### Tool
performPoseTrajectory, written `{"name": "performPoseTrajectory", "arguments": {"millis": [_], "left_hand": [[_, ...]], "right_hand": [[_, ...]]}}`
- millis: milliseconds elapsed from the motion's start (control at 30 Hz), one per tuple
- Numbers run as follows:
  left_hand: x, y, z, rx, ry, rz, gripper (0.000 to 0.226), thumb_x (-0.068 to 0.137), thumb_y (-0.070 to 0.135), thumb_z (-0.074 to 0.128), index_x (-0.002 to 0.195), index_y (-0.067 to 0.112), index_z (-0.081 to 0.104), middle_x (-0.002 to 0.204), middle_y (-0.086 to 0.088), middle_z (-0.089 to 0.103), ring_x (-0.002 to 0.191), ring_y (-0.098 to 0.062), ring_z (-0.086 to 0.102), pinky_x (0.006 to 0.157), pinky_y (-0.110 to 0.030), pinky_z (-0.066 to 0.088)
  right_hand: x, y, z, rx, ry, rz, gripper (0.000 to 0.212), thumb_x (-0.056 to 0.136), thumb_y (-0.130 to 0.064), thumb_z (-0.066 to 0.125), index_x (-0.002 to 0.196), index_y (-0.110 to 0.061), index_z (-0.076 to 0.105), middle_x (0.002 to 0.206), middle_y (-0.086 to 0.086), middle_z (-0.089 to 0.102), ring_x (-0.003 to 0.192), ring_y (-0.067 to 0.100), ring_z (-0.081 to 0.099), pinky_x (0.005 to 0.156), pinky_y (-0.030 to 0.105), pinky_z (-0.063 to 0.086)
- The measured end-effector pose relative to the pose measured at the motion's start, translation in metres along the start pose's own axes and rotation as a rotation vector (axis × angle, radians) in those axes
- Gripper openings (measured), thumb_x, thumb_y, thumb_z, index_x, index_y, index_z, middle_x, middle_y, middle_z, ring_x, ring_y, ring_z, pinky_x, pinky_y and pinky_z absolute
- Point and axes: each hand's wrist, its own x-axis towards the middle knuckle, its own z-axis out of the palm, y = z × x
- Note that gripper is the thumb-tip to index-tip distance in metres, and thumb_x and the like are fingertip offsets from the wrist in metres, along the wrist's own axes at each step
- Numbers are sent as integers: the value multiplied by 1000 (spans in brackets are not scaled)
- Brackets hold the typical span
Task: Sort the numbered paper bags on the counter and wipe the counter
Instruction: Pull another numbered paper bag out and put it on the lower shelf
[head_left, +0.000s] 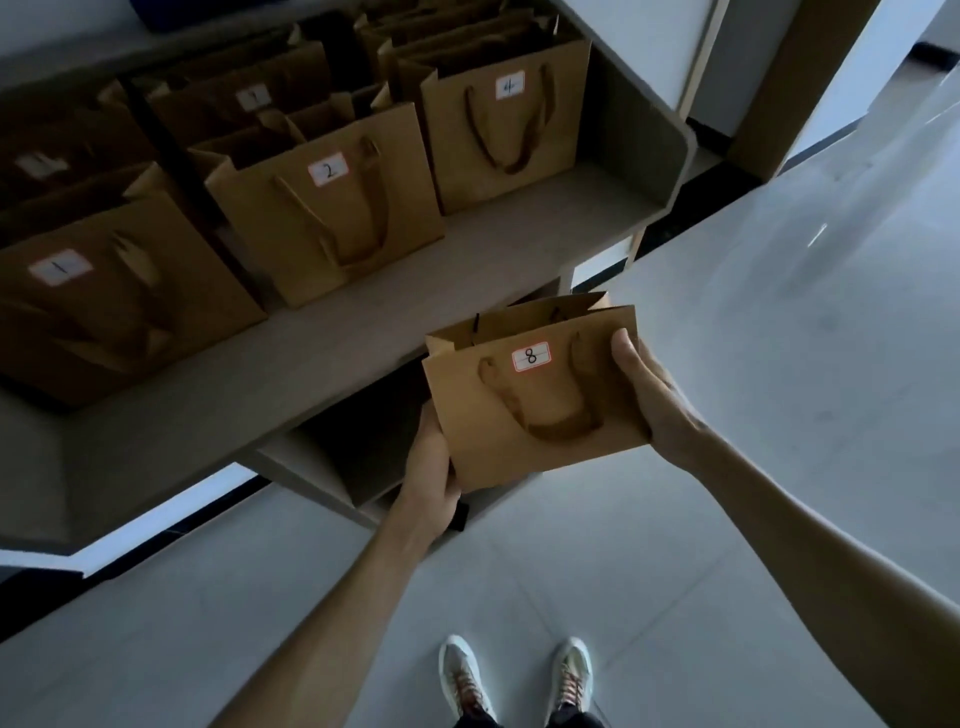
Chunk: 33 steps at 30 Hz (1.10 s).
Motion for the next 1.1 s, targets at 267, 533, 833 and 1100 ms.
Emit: {"name": "performPoseTrajectory", "arguments": {"millis": [267, 533, 833, 1100], "left_hand": [[49, -57, -46, 46, 24, -76, 41, 95, 56, 37, 128, 38, 53, 117, -3, 68, 102, -25, 68, 85, -48, 56], [140, -73, -110, 135, 141, -27, 37, 101, 49, 32, 129, 33, 52, 121, 2, 64, 112, -22, 60, 95, -43, 50], [223, -71, -147, 297, 176, 152, 67, 93, 62, 21, 152, 39, -3, 153, -2, 35, 133, -21, 43, 104, -38, 37], [265, -88, -146, 478, 334, 196, 62, 98, 56, 18, 153, 33, 1, 155, -12, 27, 139, -29, 34, 113, -44, 27]], "right_hand": [[30, 88, 13, 66, -93, 79, 76, 66, -73, 69, 130, -37, 48, 128, -3, 61, 113, 23, 63, 87, 51, 56], [90, 158, 42, 69, -230, 65, 56, 86, -27, 68, 134, -39, 41, 126, -12, 59, 117, 18, 61, 86, 50, 57], [160, 202, 80, -169, -121, -180, 82, 69, -36, 83, 135, -37, 34, 126, 3, 53, 116, 23, 56, 84, 47, 57], [182, 246, 100, -234, -14, -281, 80, 69, -30, 80, 134, -33, 33, 110, -4, 52, 102, 25, 57, 73, 47, 58]]}}
